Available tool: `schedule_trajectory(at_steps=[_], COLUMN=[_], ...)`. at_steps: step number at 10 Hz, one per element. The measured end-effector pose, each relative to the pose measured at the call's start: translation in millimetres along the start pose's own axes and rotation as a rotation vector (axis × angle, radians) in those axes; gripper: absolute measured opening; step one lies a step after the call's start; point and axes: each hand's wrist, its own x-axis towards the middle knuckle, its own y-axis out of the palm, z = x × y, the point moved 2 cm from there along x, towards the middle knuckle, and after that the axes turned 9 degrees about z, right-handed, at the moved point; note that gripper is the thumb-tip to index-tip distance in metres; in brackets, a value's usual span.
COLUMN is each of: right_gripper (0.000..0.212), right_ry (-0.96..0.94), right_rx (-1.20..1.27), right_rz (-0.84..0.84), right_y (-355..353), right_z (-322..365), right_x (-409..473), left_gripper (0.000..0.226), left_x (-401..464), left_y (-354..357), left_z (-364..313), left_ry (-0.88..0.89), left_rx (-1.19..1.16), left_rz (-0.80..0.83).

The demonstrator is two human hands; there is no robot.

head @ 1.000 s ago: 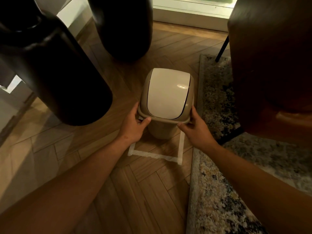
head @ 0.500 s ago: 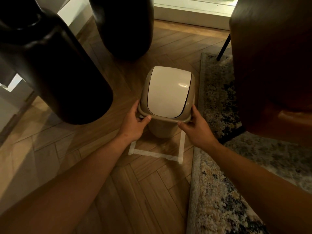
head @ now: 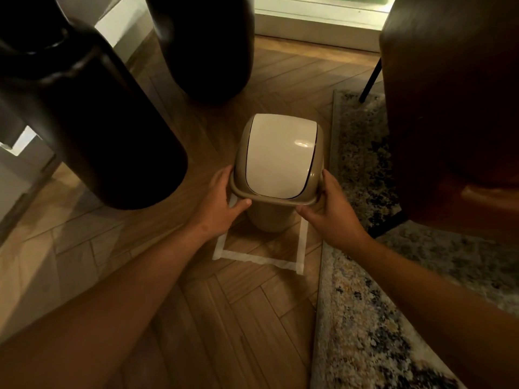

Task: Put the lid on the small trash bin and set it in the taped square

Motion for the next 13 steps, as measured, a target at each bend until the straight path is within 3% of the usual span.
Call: schedule_trajectory(at_steps=[2,11,13], right_gripper=[0.104,0.100,0.101], right_ry=[-0.022,0.016,-0.046], right_rx=[-0.097,-0.095,-0.129], right_rz=[0.030,0.022,-0.006], right_y=[-2,-3,-16], right_z=[5,-7,7], right_x=[2,5,2], left_gripper=[0.093,0.091,0.089], left_x=[4,7,-7], left_y=[-5,-2,-13], left_z=[-8,-6,-27], left_ry=[0.044,0.023,0.020], left_rx=[0.103,0.099,0.134], left_rz=[0.016,0.012,-0.002])
